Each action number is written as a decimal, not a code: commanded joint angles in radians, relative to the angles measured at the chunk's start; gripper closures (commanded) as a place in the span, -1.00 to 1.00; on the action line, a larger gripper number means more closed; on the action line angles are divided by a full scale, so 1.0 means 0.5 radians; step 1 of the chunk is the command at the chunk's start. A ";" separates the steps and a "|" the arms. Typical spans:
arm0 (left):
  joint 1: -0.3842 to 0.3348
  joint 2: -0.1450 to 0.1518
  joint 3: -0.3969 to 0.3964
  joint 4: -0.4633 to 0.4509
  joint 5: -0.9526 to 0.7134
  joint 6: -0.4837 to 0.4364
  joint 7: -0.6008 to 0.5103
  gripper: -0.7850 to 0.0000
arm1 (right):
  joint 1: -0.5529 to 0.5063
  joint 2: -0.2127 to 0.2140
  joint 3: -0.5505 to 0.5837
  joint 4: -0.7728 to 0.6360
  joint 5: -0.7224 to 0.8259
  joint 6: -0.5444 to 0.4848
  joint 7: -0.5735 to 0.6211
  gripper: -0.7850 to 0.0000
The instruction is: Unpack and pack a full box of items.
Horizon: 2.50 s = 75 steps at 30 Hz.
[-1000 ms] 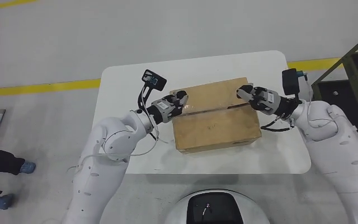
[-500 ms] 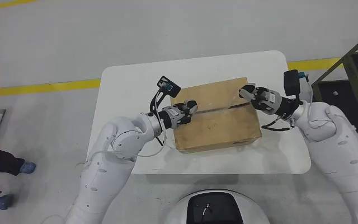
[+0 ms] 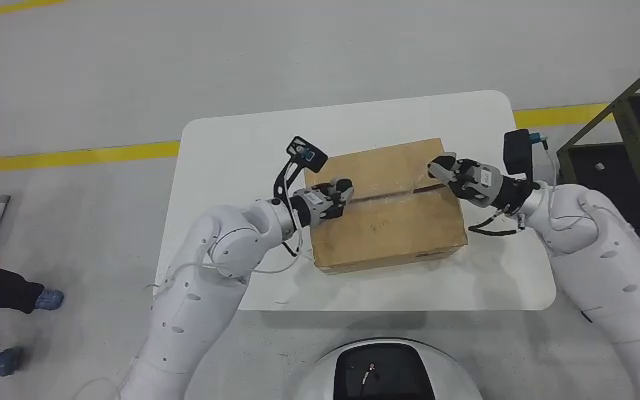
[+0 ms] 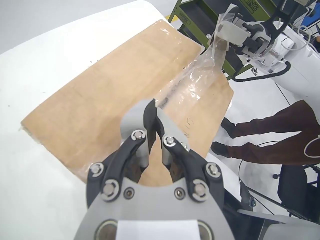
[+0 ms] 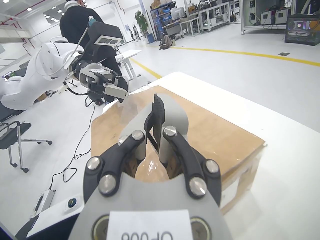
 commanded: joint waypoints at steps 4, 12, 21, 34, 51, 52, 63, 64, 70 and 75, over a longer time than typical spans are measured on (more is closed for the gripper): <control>-0.006 -0.006 0.020 0.031 0.024 -0.001 0.000 1.00 | 0.011 0.013 -0.021 0.017 -0.022 0.000 -0.029 1.00; -0.013 -0.016 0.045 0.087 0.073 0.003 0.010 1.00 | 0.023 0.033 -0.057 0.034 -0.043 0.000 -0.061 1.00; -0.025 -0.028 0.062 0.126 0.089 0.005 0.015 1.00 | 0.033 0.052 -0.084 0.050 -0.055 0.000 -0.077 1.00; -0.042 -0.042 0.070 0.155 0.106 0.001 0.016 1.00 | -0.007 0.095 0.000 -0.038 -0.039 0.000 -0.063 -0.34; -0.050 -0.056 0.069 0.153 0.104 -0.014 0.004 0.92 | -0.260 0.172 0.374 -0.235 0.130 0.196 -0.012 0.19; -0.051 -0.057 0.068 0.147 0.102 -0.012 0.004 0.71 | -0.279 0.173 0.375 -0.279 0.141 0.199 -0.002 0.40; 0.041 -0.025 -0.149 -0.032 -0.003 0.036 0.039 -1.00 | -0.331 0.146 0.228 -0.520 0.137 0.348 -0.041 1.00; 0.063 -0.017 -0.195 -0.059 0.012 0.056 0.047 -1.00 | -0.327 0.140 0.197 -0.527 0.132 0.365 -0.053 1.00; 0.292 0.050 -0.542 -0.271 0.193 0.180 0.089 -1.00 | -0.232 0.083 -0.105 -0.564 0.059 0.471 -0.078 1.00; 0.541 0.099 -0.871 -0.417 0.348 0.295 0.117 -1.00 | -0.058 0.008 -0.433 -0.544 -0.070 0.592 -0.078 1.00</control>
